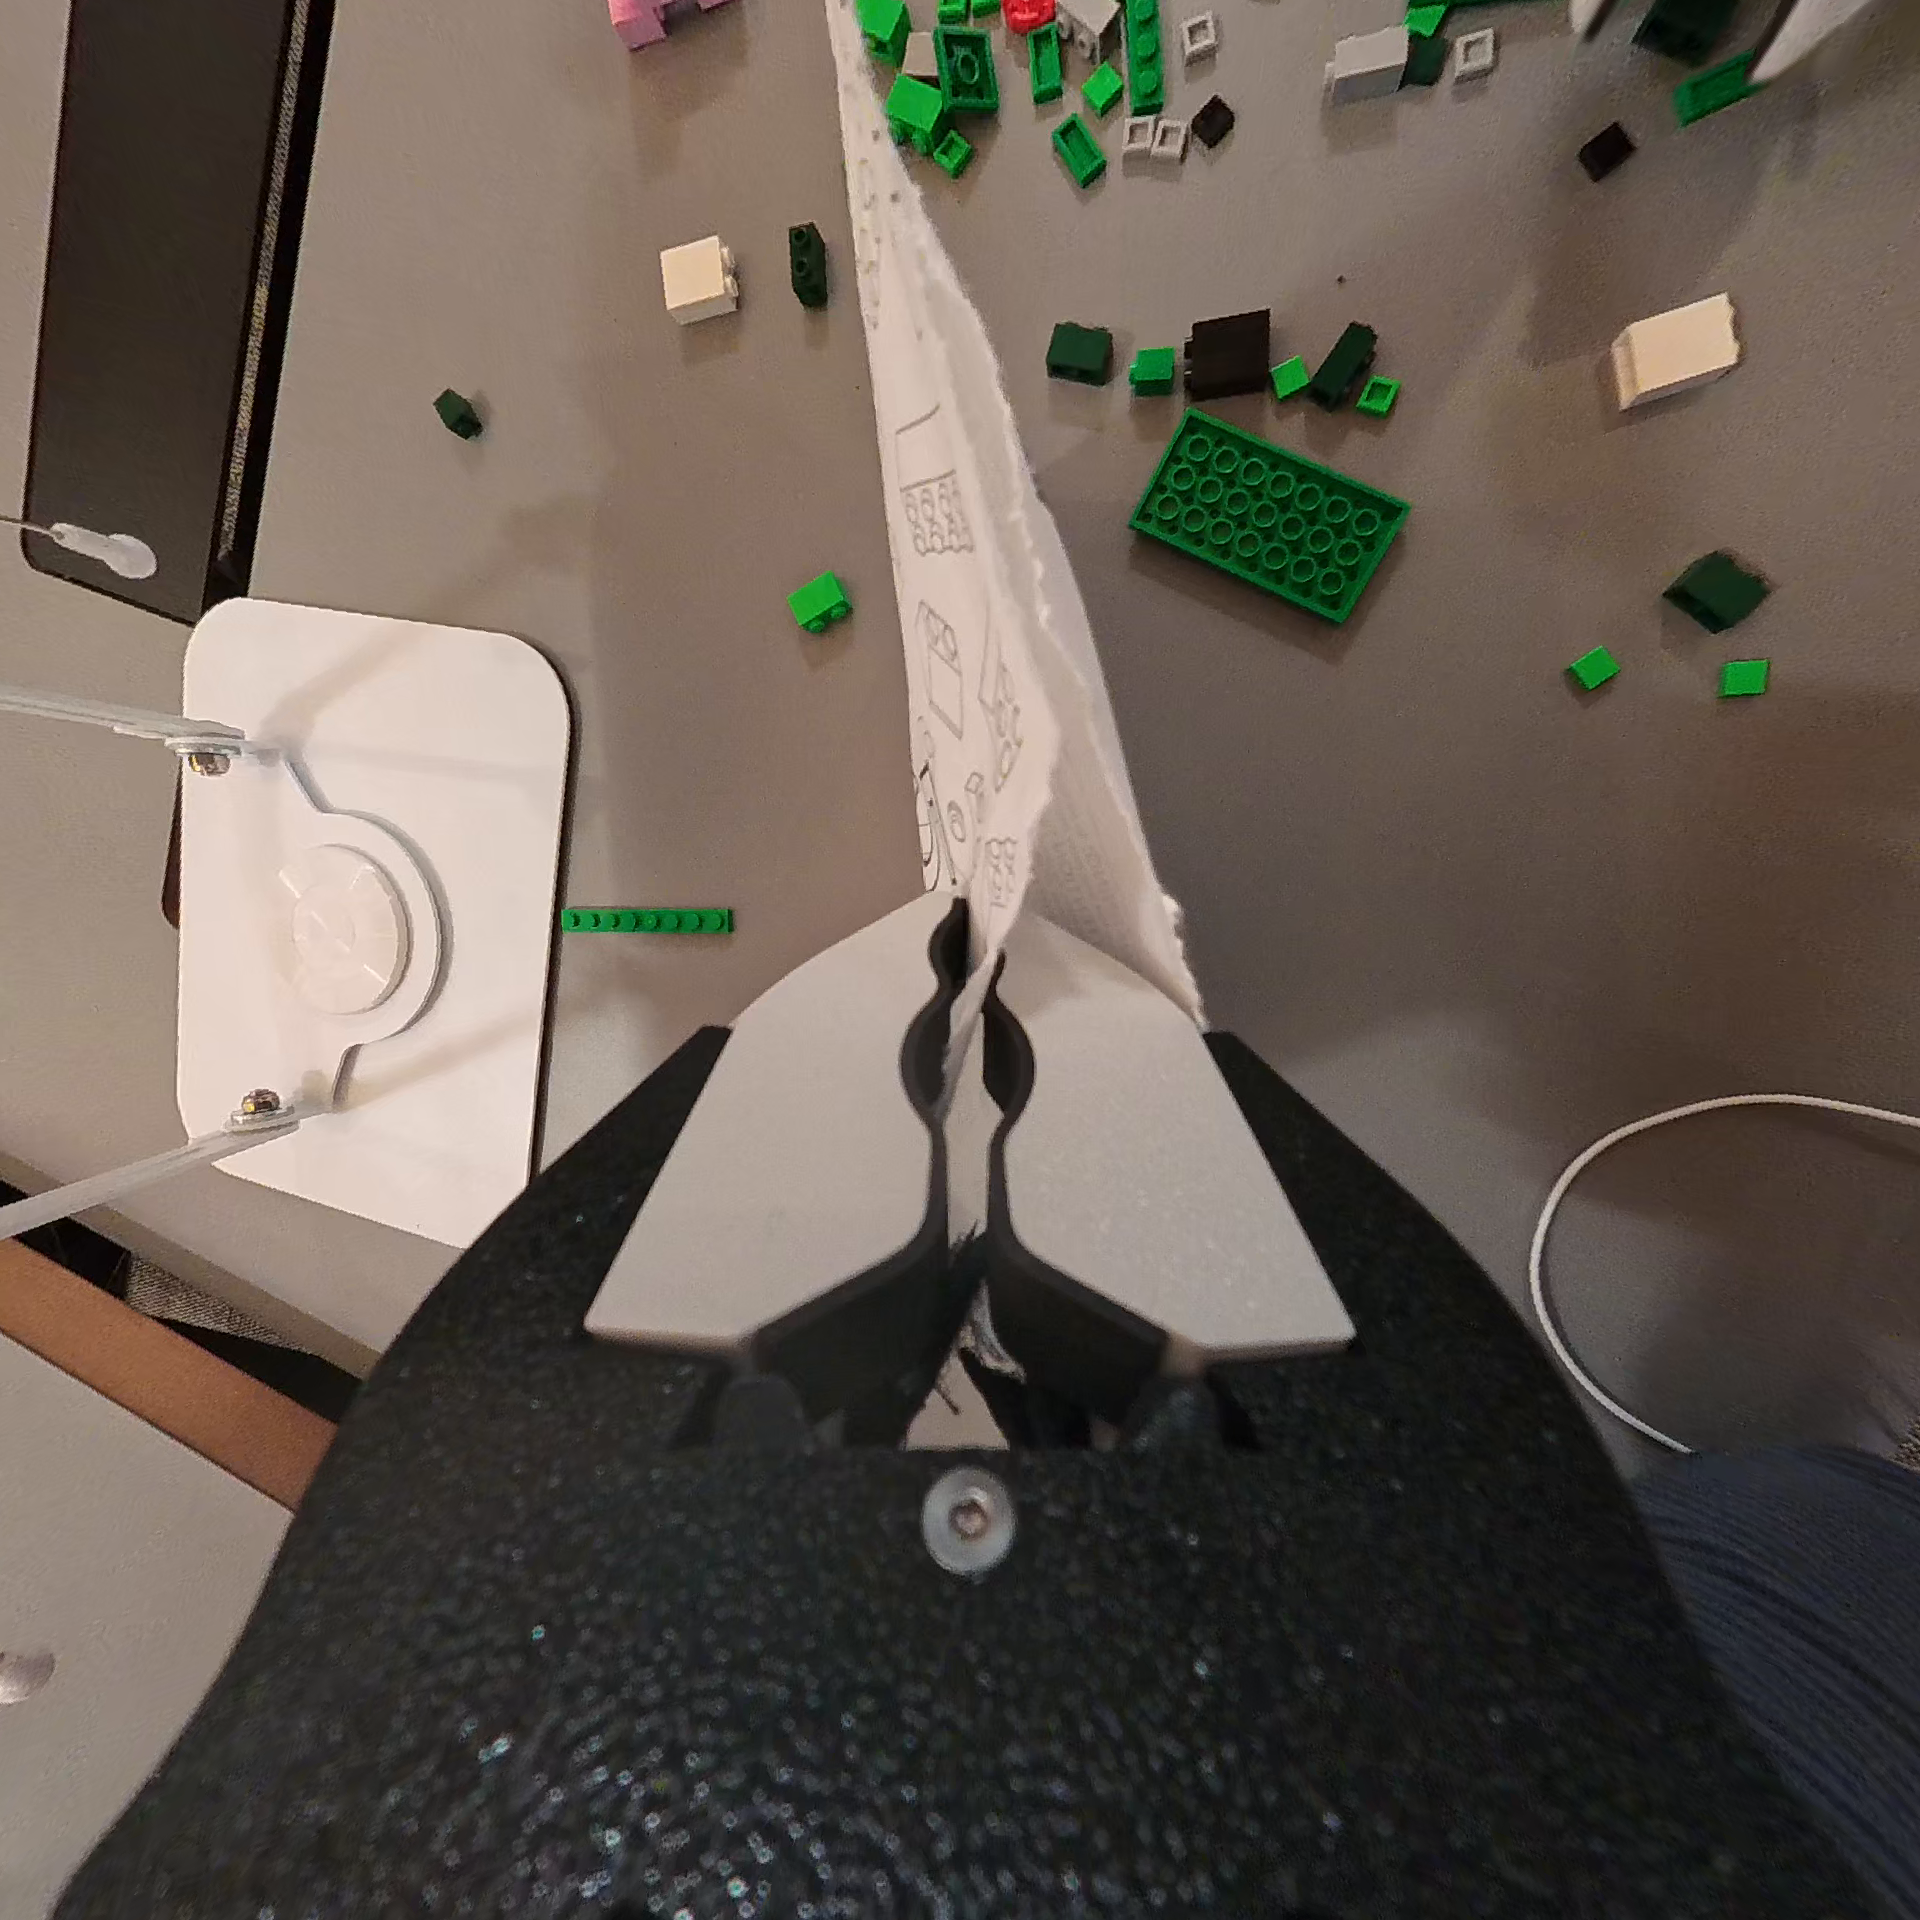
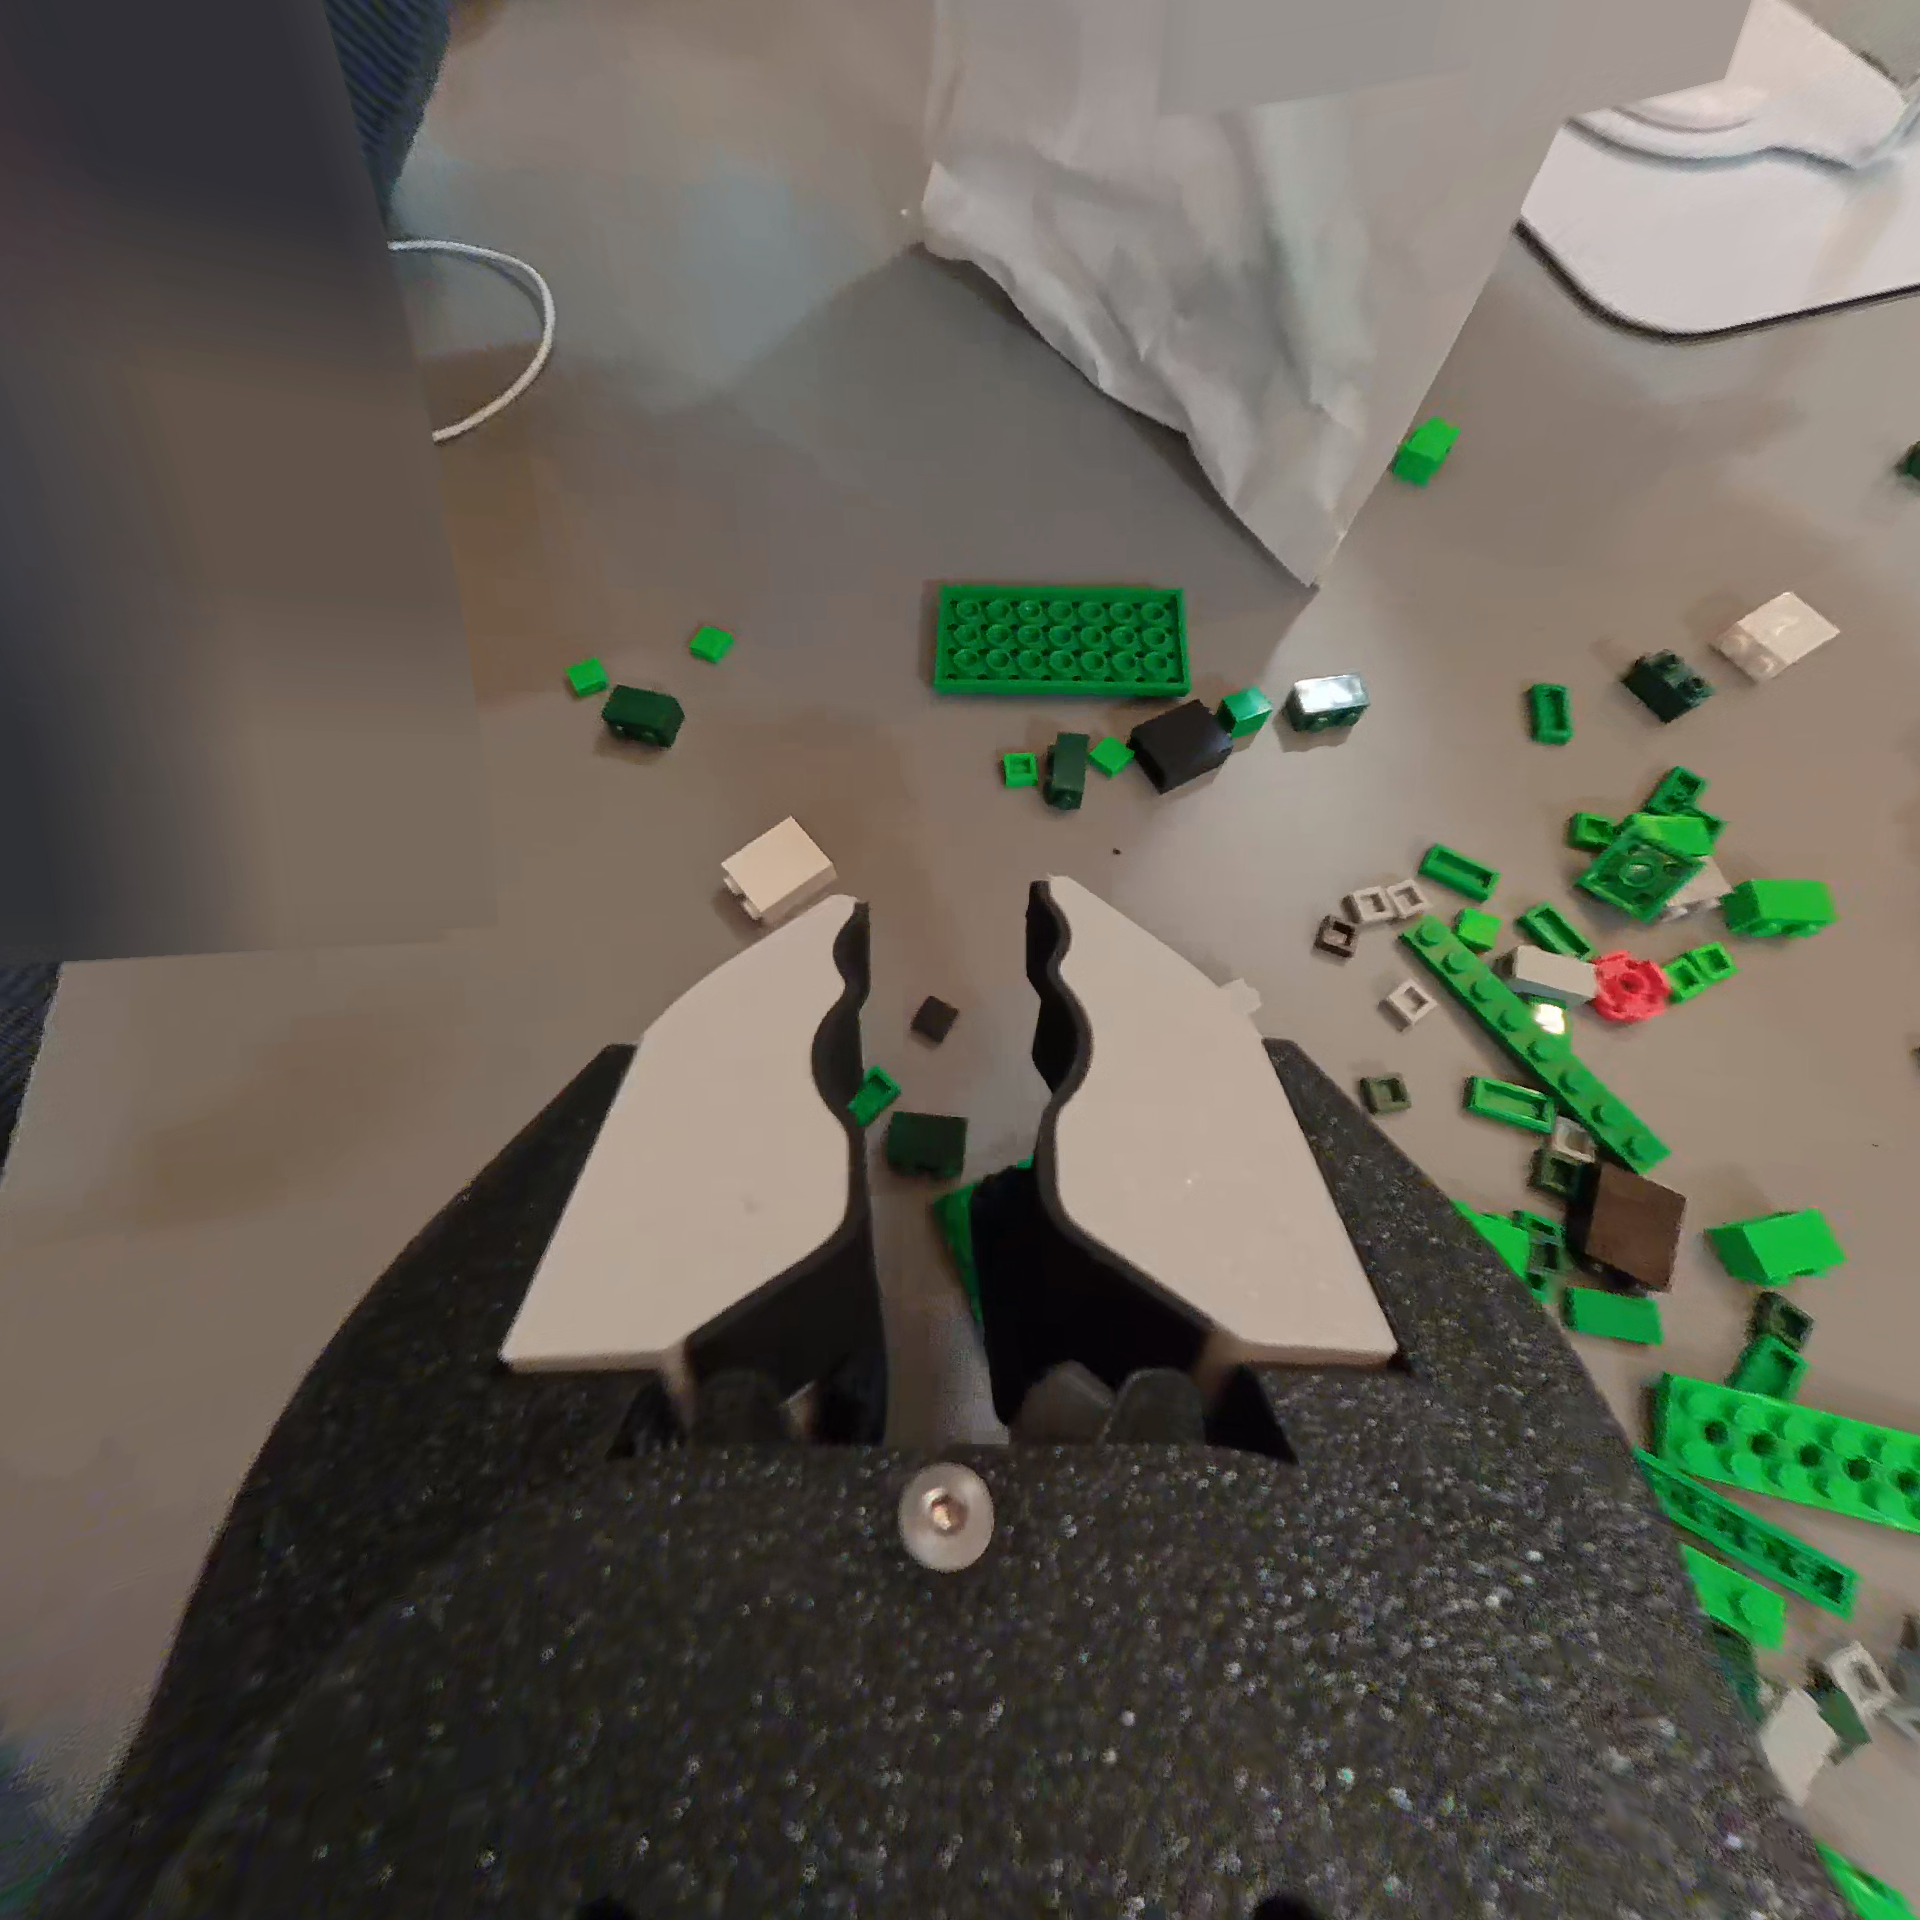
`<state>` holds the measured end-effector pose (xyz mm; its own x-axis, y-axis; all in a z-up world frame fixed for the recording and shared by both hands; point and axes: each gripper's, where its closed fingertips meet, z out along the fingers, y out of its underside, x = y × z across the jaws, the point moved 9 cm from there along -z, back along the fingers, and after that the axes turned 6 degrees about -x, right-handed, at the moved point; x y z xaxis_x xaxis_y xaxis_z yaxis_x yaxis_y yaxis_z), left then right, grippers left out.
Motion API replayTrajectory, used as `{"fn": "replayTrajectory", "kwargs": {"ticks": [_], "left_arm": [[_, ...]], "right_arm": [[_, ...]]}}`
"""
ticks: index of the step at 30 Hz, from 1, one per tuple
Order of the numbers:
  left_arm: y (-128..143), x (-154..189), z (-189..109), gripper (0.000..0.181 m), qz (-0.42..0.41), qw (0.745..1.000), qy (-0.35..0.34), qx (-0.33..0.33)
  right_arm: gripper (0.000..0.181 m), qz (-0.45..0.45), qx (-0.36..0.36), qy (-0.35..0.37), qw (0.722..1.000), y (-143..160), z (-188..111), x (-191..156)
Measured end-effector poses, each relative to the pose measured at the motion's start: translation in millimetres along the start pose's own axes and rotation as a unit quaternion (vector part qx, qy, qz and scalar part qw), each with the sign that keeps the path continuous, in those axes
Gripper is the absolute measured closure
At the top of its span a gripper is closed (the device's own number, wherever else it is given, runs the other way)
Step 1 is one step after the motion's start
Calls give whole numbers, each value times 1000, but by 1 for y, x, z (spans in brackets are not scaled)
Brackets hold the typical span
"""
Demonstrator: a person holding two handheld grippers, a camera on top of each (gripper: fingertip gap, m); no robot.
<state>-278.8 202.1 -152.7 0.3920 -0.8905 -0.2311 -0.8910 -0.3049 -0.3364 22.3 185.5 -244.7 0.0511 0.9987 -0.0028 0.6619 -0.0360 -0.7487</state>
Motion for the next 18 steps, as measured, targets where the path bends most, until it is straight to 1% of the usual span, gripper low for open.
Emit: {"fn": "replayTrajectory", "kwargs": {"ticks": [2,4,7,9,12,18], "left_arm": [[0,0,0,181,-1,1000,0,0],[0,-1,0,181,-2,1000,1,1],[1,-1,0,181,-2,1000,1,1],[0,-1,1,181,-2,1000,1,0],[1,-1,1,181,-3,1000,0,0],[1,-2,1,181,-4,1000,-1,-1]], "right_arm": [[152,3,10,33,999,1,-7,4],[153,21,17,81,996,4,-17,11],[152,58,22,168,984,13,-29,26],[152,77,30,207,975,16,-34,33],[152,98,33,253,962,19,-38,39],[153,106,47,297,948,19,-44,43]]}}
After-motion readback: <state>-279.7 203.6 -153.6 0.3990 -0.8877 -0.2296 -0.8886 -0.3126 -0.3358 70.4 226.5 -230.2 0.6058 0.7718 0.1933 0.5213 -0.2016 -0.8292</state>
